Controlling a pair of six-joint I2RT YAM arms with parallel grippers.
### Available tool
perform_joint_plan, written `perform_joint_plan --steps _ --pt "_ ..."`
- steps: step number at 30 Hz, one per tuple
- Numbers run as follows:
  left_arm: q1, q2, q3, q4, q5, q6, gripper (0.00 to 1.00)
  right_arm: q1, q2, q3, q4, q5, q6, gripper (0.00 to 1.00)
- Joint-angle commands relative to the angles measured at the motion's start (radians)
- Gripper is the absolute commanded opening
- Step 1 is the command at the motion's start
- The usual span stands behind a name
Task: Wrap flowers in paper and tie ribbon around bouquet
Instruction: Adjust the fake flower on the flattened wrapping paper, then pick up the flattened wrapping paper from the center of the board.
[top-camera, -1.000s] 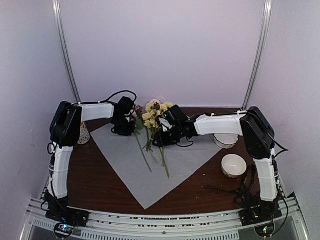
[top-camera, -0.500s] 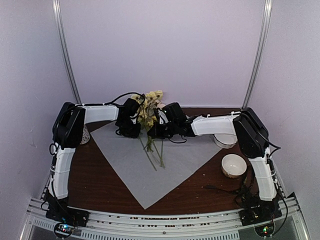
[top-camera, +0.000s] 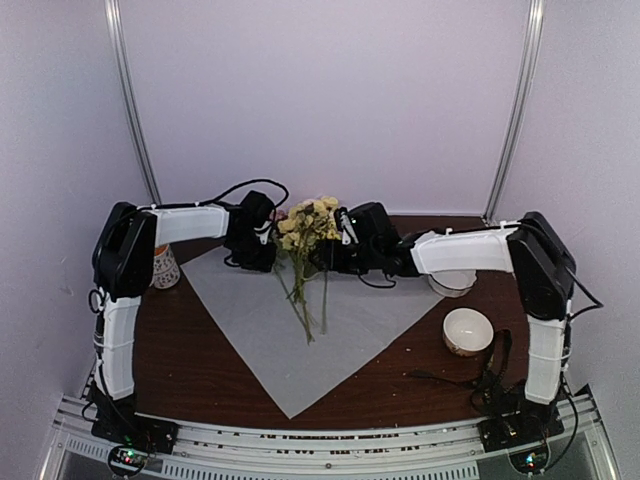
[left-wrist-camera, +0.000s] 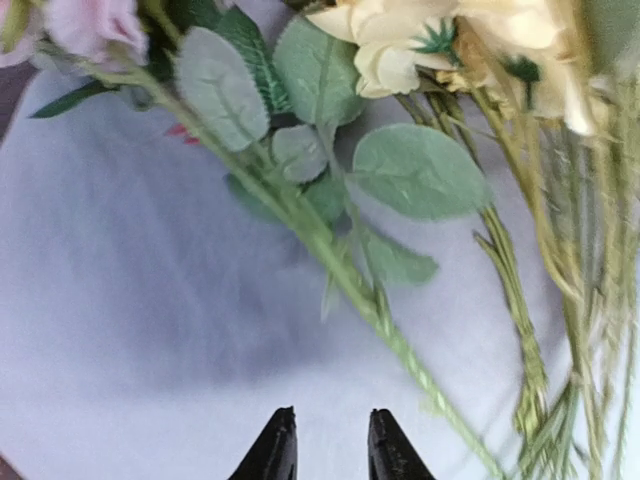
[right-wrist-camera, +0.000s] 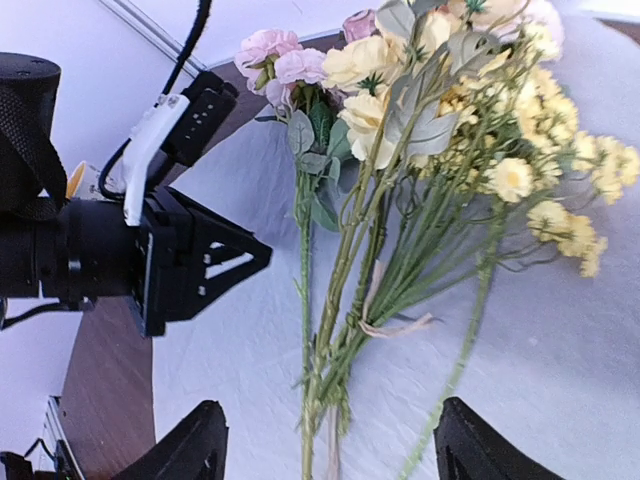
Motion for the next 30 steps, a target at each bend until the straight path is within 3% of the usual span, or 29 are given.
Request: perform_joint_plan --steps 1,7,11,15,17,23,30 --pt "0.008 -0.182 -0.092 -0.02 -0.029 0.045 0.29 -0.02 -0.24 -0.102 -0.139 0.151 -0.223 0.74" --pt "0.006 -0.399 -0.33 -0.052 -0.059 0.064 0.35 -0.03 -0.349 -0.179 -0.445 0.172 -0.437 0.74" --pt "-0.013 -0.57 -0.547 0.007 0.035 0.102 0.48 -0.016 -0.368 -0.236 -0.555 0.132 -0.448 0.73" --pt "-0.132 -0.72 -0.704 0.04 -0.026 0.178 0.43 0.018 -0.397 -0.321 -0.572 0.141 -0.443 0.73" --pt "-0.232 -0.773 -0.754 0.056 -0.04 0.271 0.39 0.03 -0.399 -0.351 -0.579 0.136 -0.441 0.72" --pt "-0.552 -0.82 -0.84 0.129 0.104 0.638 0.34 0.117 -0.38 -0.396 -0.503 0.038 -0.43 0.69" --pt "-0.655 -0.837 -1.003 0.358 0.062 0.92 0.33 0.306 -0.329 -0.37 -0.436 -0.005 -0.568 0.7"
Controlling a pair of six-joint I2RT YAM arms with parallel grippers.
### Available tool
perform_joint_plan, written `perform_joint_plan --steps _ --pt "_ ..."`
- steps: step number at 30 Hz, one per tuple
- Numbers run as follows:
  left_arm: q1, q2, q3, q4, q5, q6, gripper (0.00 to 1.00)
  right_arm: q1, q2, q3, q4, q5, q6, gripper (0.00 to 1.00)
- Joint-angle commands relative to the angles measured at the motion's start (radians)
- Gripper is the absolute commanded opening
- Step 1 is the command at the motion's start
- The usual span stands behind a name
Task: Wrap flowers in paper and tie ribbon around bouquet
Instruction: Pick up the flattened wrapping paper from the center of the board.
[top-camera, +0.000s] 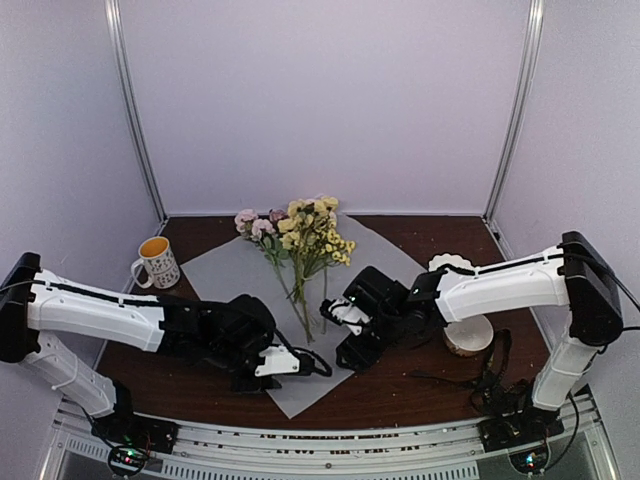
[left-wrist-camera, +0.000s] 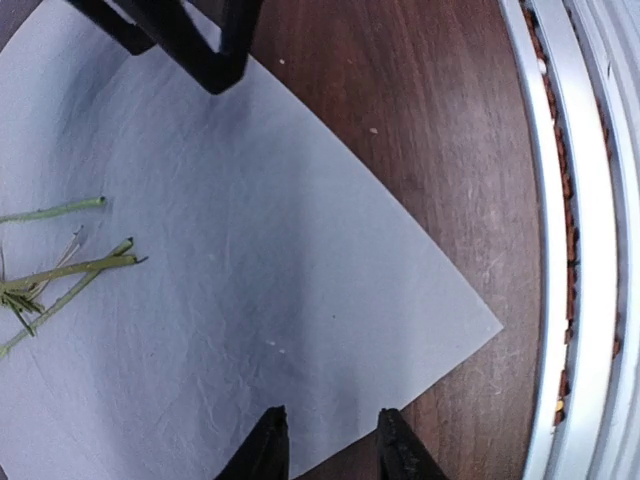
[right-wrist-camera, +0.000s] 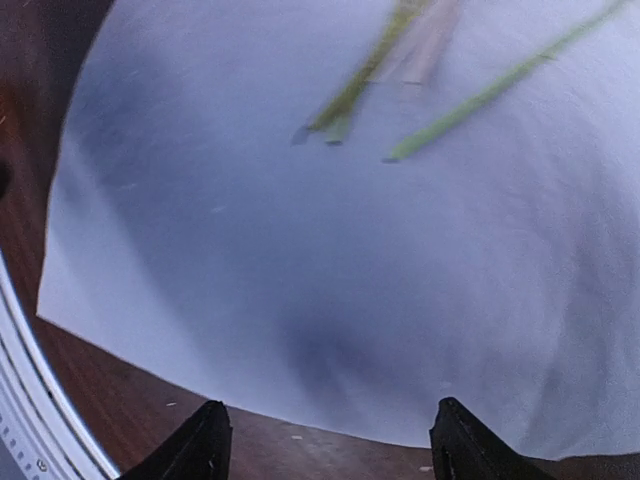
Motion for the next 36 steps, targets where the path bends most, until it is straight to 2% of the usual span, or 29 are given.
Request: perform_joint_plan --steps 1,5,9,15,21,25,29,34,36 --pt "-0.019 -0.047 -0.119 0.209 -0.037 0.245 0.33 0.074 0.023 -0.006 0.09 -0.04 -0.098 0.7" --pt "-0.037 -0.067 -0.188 0.274 0.001 0.314 0.36 0.076 0.006 -0.062 0.15 -0.061 -0.098 0.71" --pt "-0.057 0.006 -0.147 0.206 0.001 0.36 0.49 0.075 0.018 -0.094 0.181 -0.071 -0.096 0.71" --pt "-0.099 0.102 -0.145 0.117 -0.104 0.452 0.57 0.074 0.056 -0.086 0.185 -0.034 -0.105 0.71" --pt "-0.099 0.176 -0.136 0.21 -0.218 0.508 0.58 0.072 0.093 -0.06 0.188 -0.035 -0.105 0.71" --pt "-0.099 0.17 -0.138 0.275 -0.228 0.477 0.48 0.067 0.085 -0.087 0.196 -0.044 -0.109 0.71" --pt "-0.099 0.166 -0.152 0.324 -0.242 0.468 0.3 0.048 0.082 -0.093 0.192 -0.064 -0.121 0.71" --pt "-0.088 0.176 -0.11 0.272 -0.222 0.416 0.03 0.036 0.034 -0.115 0.21 -0.108 -0.149 0.71" --pt "-0.085 0.175 -0.104 0.272 -0.214 0.407 0.0 0.037 -0.006 -0.144 0.259 -0.122 -0.166 0.71"
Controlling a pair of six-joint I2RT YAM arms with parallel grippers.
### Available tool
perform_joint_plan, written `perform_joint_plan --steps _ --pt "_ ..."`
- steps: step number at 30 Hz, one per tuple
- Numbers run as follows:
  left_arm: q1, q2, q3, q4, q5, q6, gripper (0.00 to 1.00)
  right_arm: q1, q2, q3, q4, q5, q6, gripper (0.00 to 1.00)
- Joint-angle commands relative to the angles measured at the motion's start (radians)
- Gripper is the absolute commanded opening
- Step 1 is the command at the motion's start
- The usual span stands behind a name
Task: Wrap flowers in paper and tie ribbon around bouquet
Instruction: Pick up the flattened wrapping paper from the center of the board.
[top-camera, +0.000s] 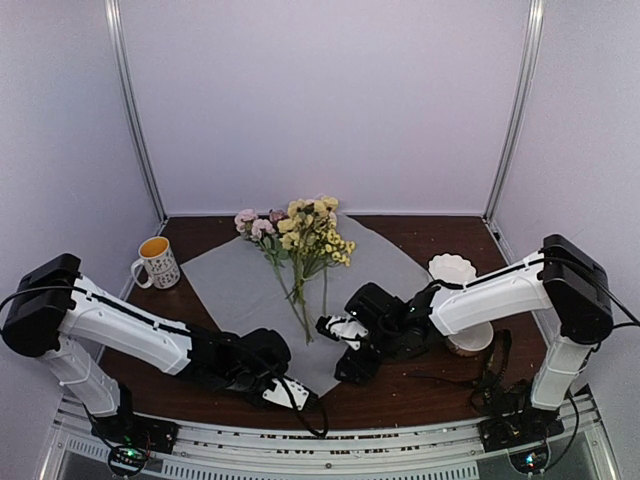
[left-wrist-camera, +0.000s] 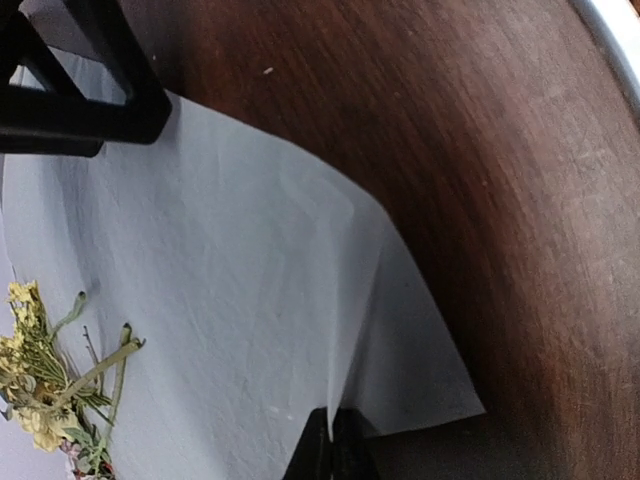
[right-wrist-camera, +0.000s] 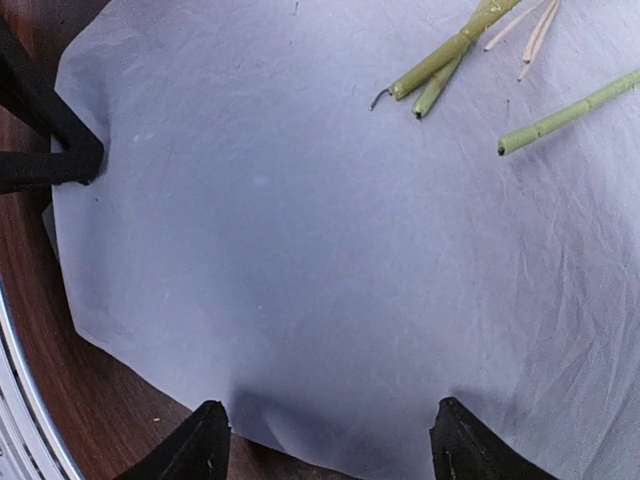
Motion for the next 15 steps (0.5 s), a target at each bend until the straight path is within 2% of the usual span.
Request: perform_joint_plan --steps 1,8,12,15 --pt "0.013 0.012 0.027 -0.022 0.016 -0.039 0.0 -0.001 -0.096 -0.068 0.092 -0.039 -0.049 0.71" --pt "0.065 -0.029 0.064 -0.031 0.084 -0.089 0.0 0.053 -0.246 -0.24 0.346 0.069 -0.189 0.7" --pt "0.115 -0.109 0.055 -0.001 0.224 -0.126 0.0 0.104 -0.29 -0.402 0.613 0.096 -0.328 0.71" --pt "0.133 -0.135 0.045 0.014 0.258 -0.13 0.0 0.151 -0.274 -0.473 0.785 0.125 -0.459 0.72"
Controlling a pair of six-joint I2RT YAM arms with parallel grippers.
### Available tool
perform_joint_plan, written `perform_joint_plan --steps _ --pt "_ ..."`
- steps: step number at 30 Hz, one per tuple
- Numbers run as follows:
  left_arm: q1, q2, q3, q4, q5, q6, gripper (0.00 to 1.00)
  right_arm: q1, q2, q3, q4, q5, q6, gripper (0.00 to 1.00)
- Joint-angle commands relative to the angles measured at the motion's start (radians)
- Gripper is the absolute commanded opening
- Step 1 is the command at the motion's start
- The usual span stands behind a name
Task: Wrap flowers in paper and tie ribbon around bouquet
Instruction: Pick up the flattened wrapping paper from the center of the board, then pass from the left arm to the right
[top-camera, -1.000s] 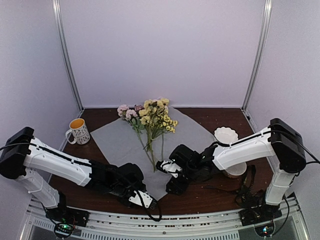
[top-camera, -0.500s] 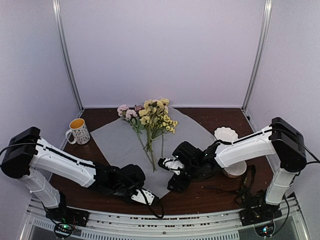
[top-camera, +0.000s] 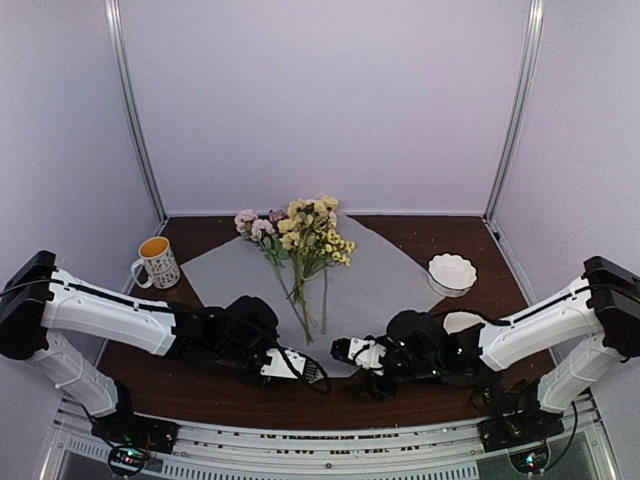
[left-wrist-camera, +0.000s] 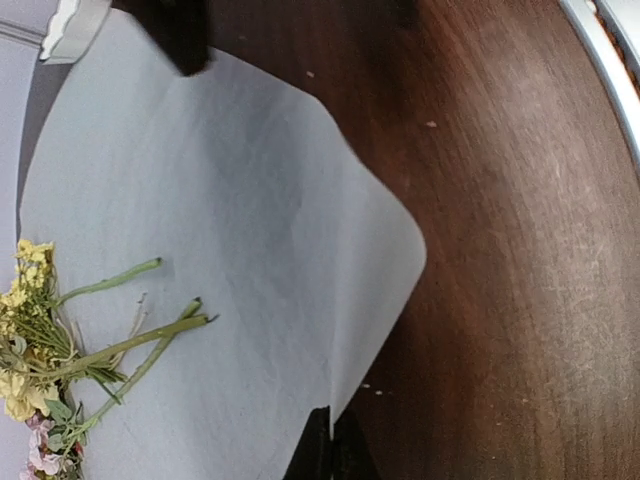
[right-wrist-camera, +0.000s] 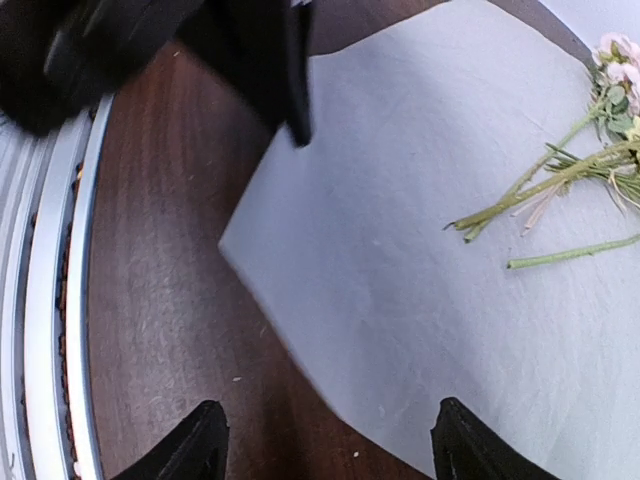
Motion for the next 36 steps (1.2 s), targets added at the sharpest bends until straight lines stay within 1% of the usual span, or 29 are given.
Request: perform_joint_plan --steps 1,4,7,9,11,13,14,15,18,19,20,21,22,24,25,26,27,30,34,36 --pt "0.022 -0.05 0.015 0.037 0.1 -0.039 0.0 0.063 0.024 -0.099 0.335 0.074 -0.244 0.72" --pt "0.03 -0.044 0.029 0.025 0.094 -0.058 0.0 0.099 0.098 -0.125 0.474 0.099 -0.338 0.73" --pt "0.037 -0.044 0.029 0.032 0.123 -0.069 0.0 0.108 0.169 -0.12 0.578 0.15 -0.353 0.74" --pt "0.042 -0.048 0.025 0.039 0.133 -0.073 0.0 0.109 0.197 -0.103 0.59 0.191 -0.338 0.71" --pt "0.047 -0.051 0.022 0.04 0.136 -0.071 0.0 0.108 0.221 -0.078 0.572 0.227 -0.323 0.66" --pt "0.052 -0.051 0.025 0.03 0.142 -0.071 0.0 0.108 0.233 -0.061 0.543 0.234 -0.325 0.57" --pt "0.055 -0.051 0.026 0.024 0.147 -0.071 0.0 0.108 0.234 -0.06 0.538 0.233 -0.326 0.48" --pt "0.056 -0.051 0.027 0.02 0.149 -0.07 0.0 0.108 0.233 -0.065 0.538 0.234 -0.327 0.35" --pt "0.059 -0.054 0.028 0.012 0.153 -0.073 0.0 0.108 0.22 -0.075 0.532 0.234 -0.333 0.03" --pt "0.059 -0.06 0.026 0.012 0.149 -0.076 0.0 0.108 0.213 -0.078 0.523 0.227 -0.339 0.0" --pt "0.059 -0.065 0.026 0.014 0.139 -0.089 0.1 0.107 0.2 -0.077 0.502 0.219 -0.344 0.0" --pt "0.059 -0.074 0.024 0.019 0.124 -0.104 0.35 0.107 0.188 -0.072 0.461 0.201 -0.35 0.0" --pt "0.059 -0.085 0.024 0.017 0.118 -0.113 0.52 0.106 0.179 -0.064 0.435 0.188 -0.351 0.0" --pt "0.058 -0.113 0.024 -0.008 0.145 -0.114 0.67 0.106 0.15 -0.053 0.357 0.145 -0.348 0.0" --pt "0.056 -0.127 0.023 -0.023 0.157 -0.114 0.79 0.106 0.134 -0.05 0.323 0.126 -0.344 0.0" --pt "0.051 -0.14 0.016 -0.034 0.157 -0.115 0.81 0.106 0.12 -0.047 0.295 0.112 -0.339 0.0" --pt "0.045 -0.157 0.004 -0.043 0.151 -0.116 0.82 0.106 0.106 -0.048 0.271 0.102 -0.334 0.0" --pt "0.037 -0.22 -0.04 -0.038 0.122 -0.139 0.79 0.108 0.081 -0.055 0.202 0.098 -0.335 0.0" --pt "0.045 -0.305 -0.048 0.054 0.073 -0.266 0.79 0.116 0.071 -0.023 0.053 0.091 -0.339 0.0" --pt "0.062 -0.324 -0.055 0.134 0.043 -0.369 0.75 0.125 0.072 0.005 -0.027 0.083 -0.328 0.0"
